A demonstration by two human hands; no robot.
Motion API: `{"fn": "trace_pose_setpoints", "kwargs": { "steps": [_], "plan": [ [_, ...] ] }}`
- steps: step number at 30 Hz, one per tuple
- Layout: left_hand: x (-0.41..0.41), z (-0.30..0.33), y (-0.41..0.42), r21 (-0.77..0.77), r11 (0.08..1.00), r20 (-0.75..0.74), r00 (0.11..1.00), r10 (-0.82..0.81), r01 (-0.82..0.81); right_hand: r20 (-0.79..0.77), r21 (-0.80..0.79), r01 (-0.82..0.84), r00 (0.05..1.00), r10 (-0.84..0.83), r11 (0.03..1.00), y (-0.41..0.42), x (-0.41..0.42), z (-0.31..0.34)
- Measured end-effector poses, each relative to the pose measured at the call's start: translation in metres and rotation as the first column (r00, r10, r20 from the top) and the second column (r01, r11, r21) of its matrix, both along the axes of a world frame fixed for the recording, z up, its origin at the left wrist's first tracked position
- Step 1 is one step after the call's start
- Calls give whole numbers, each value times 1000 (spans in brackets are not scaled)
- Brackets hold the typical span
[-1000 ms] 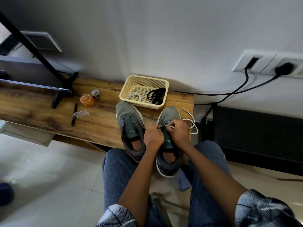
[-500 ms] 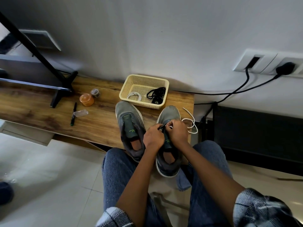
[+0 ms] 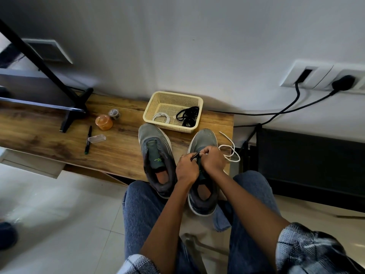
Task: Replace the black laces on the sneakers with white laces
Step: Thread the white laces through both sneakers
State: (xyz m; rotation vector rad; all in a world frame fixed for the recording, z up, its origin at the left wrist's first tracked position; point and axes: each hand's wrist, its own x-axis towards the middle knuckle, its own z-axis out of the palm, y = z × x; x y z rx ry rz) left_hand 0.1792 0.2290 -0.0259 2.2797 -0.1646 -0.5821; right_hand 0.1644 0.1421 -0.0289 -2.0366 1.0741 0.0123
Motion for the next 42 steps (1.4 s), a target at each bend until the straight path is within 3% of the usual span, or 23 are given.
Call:
{"fn": "trace_pose_setpoints", "kwargs": {
  "steps": [7, 23, 30, 34, 42],
  "plan": [
    [-1, 2, -1, 30, 999, 34, 999, -35, 34, -54, -140, -86, 995, 79, 986, -1, 3, 0],
    [-1, -2, 0, 20, 999, 51, 998, -38, 37, 72, -65, 62, 996, -58, 996, 0, 1, -6],
    [13, 0, -7, -70, 968, -91, 968, 234, -241, 119, -47, -76, 990, 81, 996, -5, -10, -6],
    [24, 1, -12, 90, 985, 46, 988, 146, -150, 143, -77, -98, 984, 108, 992, -5, -13, -7],
    [35, -6, -9, 80, 997, 103, 995, 4, -12, 165, -74, -92, 981, 103, 993, -6, -13, -7]
  ]
}}
